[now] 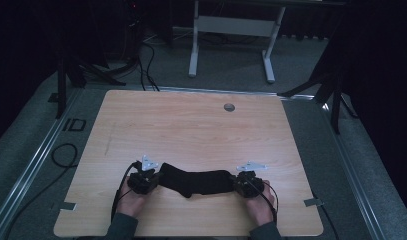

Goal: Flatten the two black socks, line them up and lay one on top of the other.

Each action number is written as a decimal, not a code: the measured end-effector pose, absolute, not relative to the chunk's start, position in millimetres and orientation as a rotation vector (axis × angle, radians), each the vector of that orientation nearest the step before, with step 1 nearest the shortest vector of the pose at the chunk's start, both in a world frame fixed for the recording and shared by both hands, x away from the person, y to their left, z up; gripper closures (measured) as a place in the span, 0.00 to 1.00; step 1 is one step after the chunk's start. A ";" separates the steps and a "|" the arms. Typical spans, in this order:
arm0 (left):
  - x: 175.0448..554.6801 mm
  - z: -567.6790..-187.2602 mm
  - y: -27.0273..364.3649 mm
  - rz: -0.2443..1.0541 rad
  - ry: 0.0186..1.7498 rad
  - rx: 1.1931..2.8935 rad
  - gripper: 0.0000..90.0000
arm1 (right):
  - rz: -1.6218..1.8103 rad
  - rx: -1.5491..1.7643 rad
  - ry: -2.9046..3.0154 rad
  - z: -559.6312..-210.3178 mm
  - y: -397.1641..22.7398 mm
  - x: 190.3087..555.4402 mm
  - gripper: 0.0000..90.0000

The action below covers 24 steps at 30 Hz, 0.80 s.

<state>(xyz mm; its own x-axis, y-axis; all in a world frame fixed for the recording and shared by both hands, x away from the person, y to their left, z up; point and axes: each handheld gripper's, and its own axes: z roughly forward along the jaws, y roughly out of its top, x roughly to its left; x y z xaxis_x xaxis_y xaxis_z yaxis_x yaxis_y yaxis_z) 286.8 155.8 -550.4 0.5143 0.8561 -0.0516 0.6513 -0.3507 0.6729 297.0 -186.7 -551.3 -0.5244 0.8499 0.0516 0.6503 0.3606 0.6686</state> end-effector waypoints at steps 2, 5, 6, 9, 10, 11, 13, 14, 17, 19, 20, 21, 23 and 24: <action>287.9 -550.8 153.0 0.417 1.211 2.113 0.99 | 0.924 1.331 2.303 -552.3 -187.3 300.5 0.93; 290.6 -551.9 147.8 0.432 1.186 2.112 0.98 | 0.926 1.328 2.279 -554.0 -190.8 306.0 0.91; 290.6 -551.9 147.8 0.432 1.186 2.112 0.96 | 0.926 1.328 2.279 -554.0 -190.8 306.0 0.91; 293.6 -553.0 140.8 0.448 1.150 2.104 0.88 | 0.953 1.353 2.293 -551.2 -197.2 311.7 0.85; 293.6 -553.0 140.8 0.448 1.150 2.104 0.87 | 0.966 1.355 2.296 -549.3 -198.9 312.2 0.82; 293.3 -551.4 139.9 0.444 1.135 2.092 0.85 | 0.987 1.352 2.296 -547.3 -200.6 312.0 0.77; 291.9 -548.6 140.8 0.441 1.136 2.066 0.76 | 1.028 1.349 2.278 -542.3 -203.9 310.5 0.68; 290.9 -546.7 142.0 0.443 1.136 2.048 0.73 | 1.047 1.349 2.271 -539.3 -205.3 309.7 0.66; 288.4 -541.3 145.0 0.452 1.117 2.012 0.70 | 1.099 1.349 2.249 -533.8 -208.8 308.2 0.61; 286.1 -535.6 150.6 0.463 1.108 1.976 0.66 | 1.142 1.350 2.224 -528.4 -213.9 307.1 0.58; 286.1 -535.6 150.6 0.463 1.108 1.976 0.65 | 1.142 1.350 2.224 -528.4 -213.9 307.1 0.58; 285.7 -532.8 155.3 0.468 1.117 1.962 0.64 | 1.134 1.358 2.206 -528.1 -218.2 307.6 0.57; 286.0 -531.3 160.2 0.478 1.139 1.950 0.64 | 1.127 1.378 2.190 -529.2 -223.2 308.8 0.56; 286.0 -531.3 160.2 0.478 1.139 1.950 0.63 | 1.127 1.378 2.190 -529.2 -223.2 308.8 0.56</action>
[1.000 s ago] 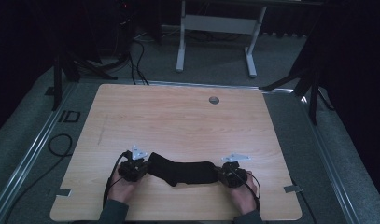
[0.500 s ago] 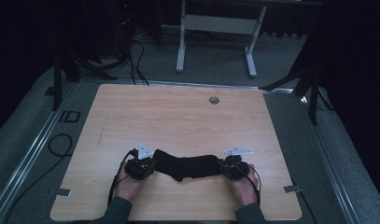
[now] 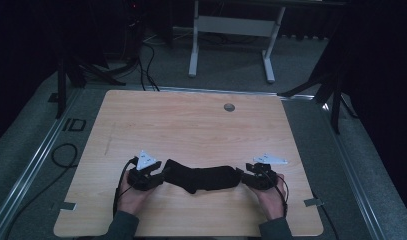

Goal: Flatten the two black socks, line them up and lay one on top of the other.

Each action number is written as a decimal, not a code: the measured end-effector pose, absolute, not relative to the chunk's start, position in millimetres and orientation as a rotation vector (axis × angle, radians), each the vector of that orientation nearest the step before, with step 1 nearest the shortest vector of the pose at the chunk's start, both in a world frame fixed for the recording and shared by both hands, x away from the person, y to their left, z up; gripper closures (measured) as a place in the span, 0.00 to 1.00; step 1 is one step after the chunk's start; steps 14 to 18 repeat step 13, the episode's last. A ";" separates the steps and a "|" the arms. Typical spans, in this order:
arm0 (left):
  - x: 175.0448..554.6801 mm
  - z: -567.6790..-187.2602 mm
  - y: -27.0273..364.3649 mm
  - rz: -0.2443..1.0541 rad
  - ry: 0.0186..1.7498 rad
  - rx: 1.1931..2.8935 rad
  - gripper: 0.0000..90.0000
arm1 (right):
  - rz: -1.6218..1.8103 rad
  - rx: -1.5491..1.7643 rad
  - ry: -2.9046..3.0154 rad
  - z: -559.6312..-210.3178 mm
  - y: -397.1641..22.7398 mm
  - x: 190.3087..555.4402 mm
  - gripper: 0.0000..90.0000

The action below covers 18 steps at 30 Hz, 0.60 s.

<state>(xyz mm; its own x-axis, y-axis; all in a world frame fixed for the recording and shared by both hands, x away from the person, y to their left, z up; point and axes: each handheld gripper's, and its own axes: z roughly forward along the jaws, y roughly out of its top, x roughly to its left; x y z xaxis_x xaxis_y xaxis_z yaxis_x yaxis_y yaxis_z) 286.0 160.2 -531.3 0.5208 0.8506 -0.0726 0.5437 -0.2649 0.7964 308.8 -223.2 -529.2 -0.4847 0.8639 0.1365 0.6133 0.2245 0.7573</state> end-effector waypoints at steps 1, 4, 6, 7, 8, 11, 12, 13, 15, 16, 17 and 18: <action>286.7 -530.8 163.3 0.486 1.157 1.946 0.63 | 1.123 1.390 2.182 -529.7 -226.2 309.5 0.56; 288.6 -530.4 169.5 0.506 1.190 1.941 0.63 | 1.114 1.409 2.156 -529.7 -234.1 310.9 0.56; 289.8 -530.8 173.2 0.517 1.217 1.937 0.63 | 1.106 1.420 2.142 -530.2 -238.8 311.9 0.56; 291.2 -531.5 177.4 0.516 1.250 1.926 0.62 | 1.095 1.438 2.134 -531.8 -243.1 312.9 0.56; 291.2 -531.5 177.4 0.516 1.250 1.926 0.62 | 1.085 1.440 2.129 -532.7 -245.1 313.3 0.56; 294.6 -533.7 184.2 0.515 1.305 1.913 0.62 | 1.058 1.449 2.116 -534.4 -249.6 314.6 0.55; 294.6 -533.7 184.2 0.515 1.305 1.913 0.62 | 1.047 1.449 2.112 -535.0 -250.7 315.3 0.55; 295.7 -534.4 185.9 0.515 1.313 1.912 0.62 | 1.047 1.449 2.112 -535.0 -250.7 315.3 0.55; 295.7 -534.4 185.9 0.515 1.313 1.912 0.62 | 1.047 1.449 2.112 -535.0 -250.7 315.3 0.55; 295.7 -534.4 185.9 0.515 1.313 1.912 0.62 | 1.047 1.449 2.112 -535.0 -250.7 315.3 0.55; 295.7 -534.4 185.9 0.515 1.313 1.912 0.62 | 1.047 1.449 2.112 -535.0 -250.7 315.3 0.55; 295.7 -534.4 185.9 0.515 1.313 1.912 0.62 | 1.047 1.449 2.112 -535.0 -250.7 315.3 0.55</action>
